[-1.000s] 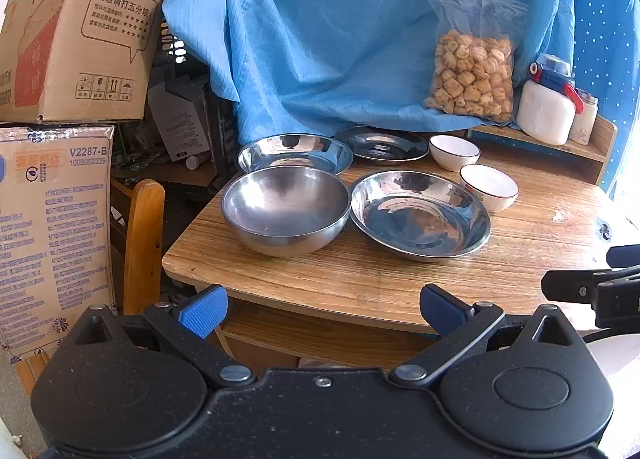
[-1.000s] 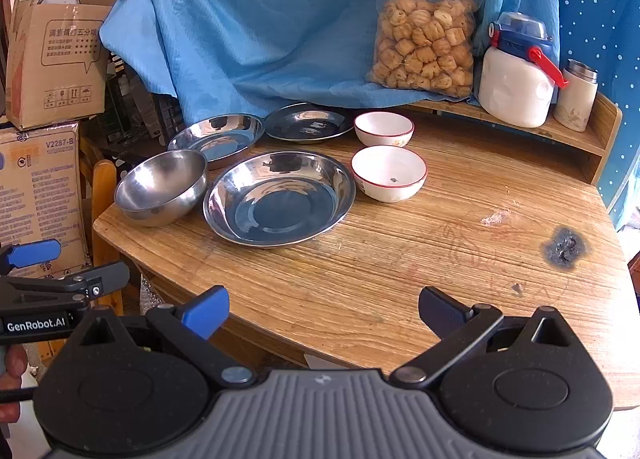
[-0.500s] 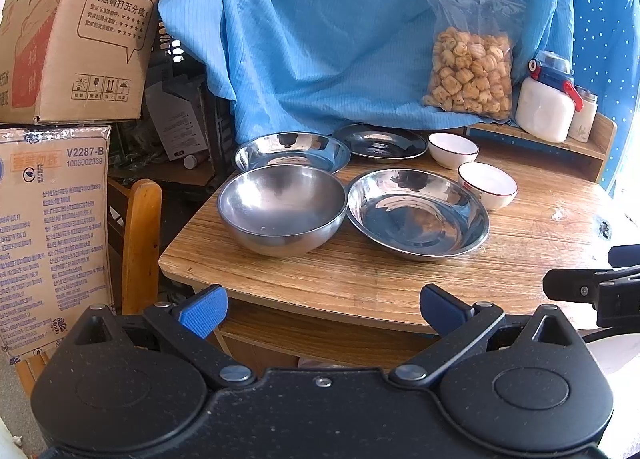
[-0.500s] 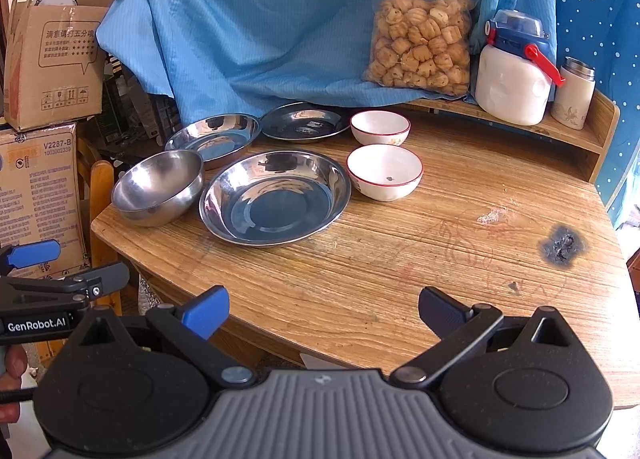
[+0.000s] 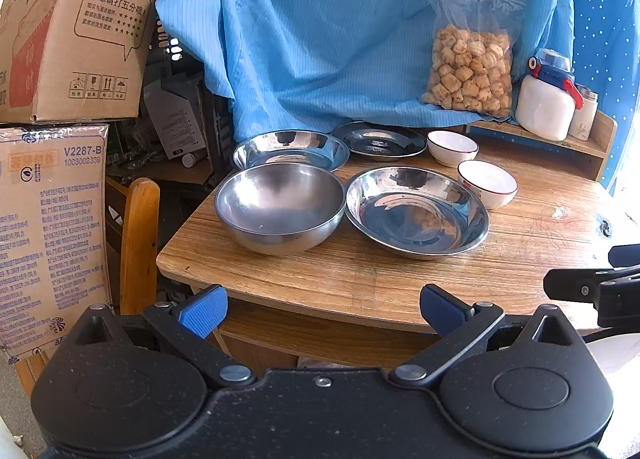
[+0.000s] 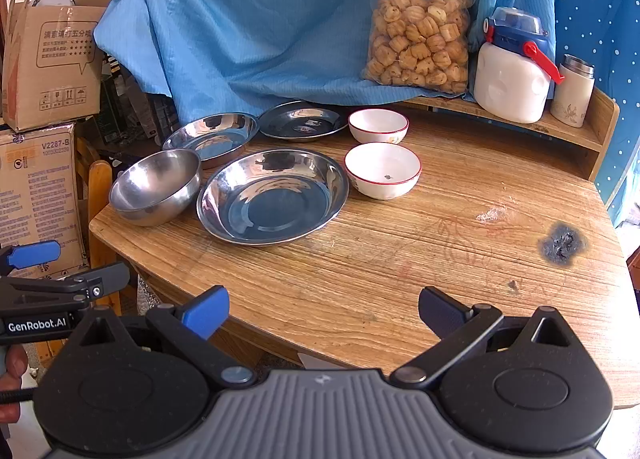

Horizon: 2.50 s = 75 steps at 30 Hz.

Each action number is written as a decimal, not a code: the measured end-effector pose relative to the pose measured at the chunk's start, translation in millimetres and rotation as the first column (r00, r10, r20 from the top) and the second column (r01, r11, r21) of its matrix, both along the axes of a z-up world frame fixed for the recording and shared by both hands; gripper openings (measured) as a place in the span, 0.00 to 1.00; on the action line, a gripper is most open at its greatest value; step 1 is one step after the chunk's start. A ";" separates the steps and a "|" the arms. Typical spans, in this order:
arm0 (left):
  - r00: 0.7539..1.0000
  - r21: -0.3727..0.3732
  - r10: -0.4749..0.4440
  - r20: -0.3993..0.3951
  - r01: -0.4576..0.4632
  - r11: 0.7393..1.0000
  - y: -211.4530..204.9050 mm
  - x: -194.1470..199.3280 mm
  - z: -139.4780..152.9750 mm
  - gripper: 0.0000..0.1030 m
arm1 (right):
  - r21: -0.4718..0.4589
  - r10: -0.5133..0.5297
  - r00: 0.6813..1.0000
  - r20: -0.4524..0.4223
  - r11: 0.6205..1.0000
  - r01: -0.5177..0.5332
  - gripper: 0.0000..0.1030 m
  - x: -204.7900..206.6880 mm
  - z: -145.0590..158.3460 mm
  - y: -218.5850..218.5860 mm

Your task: Organize plates and bowls

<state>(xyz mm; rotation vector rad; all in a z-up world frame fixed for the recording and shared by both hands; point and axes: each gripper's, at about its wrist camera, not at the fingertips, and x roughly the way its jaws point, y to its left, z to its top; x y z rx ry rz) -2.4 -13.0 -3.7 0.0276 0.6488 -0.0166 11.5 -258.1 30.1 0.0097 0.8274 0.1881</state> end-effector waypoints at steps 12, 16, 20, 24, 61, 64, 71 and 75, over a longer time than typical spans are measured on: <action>1.000 -0.001 0.002 -0.006 -0.002 1.000 -1.4 1.8 -2.2 0.99 | -0.001 0.001 1.000 -0.004 1.000 -0.001 1.00 1.7 -0.2 0.1; 1.000 -0.003 0.002 -0.011 -0.002 1.000 -1.1 4.1 -2.6 0.99 | 0.000 0.000 1.000 -0.006 1.000 0.000 1.00 2.1 -0.2 -0.3; 1.000 -0.003 0.002 -0.011 -0.002 1.000 -0.9 4.1 -2.8 0.99 | -0.001 0.000 1.000 -0.005 1.000 0.000 1.00 3.2 -0.1 0.7; 1.000 -0.004 0.001 -0.015 -0.001 1.000 0.2 6.0 -2.9 0.99 | -0.002 0.000 1.000 -0.009 1.000 0.000 1.00 5.2 -1.8 0.6; 0.988 0.007 0.088 -0.129 -0.088 0.996 -3.5 64.3 -6.5 0.99 | 0.002 0.076 0.995 -0.062 0.997 -0.076 1.00 61.5 -20.2 -5.0; 0.980 0.015 0.156 -0.121 -0.155 0.988 -4.0 75.4 -1.3 0.99 | -0.004 0.127 0.991 -0.039 0.992 -0.128 1.00 76.8 -18.1 -7.7; 0.929 0.005 0.349 -0.122 -0.351 0.936 2.0 97.2 15.0 0.99 | 0.011 0.273 0.962 0.004 0.962 -0.274 1.00 114.4 -7.0 -14.4; 0.891 -0.015 0.431 -0.145 -0.437 0.899 14.0 104.5 21.7 0.99 | 0.043 0.342 0.940 0.008 0.939 -0.342 1.00 130.0 -1.7 -9.9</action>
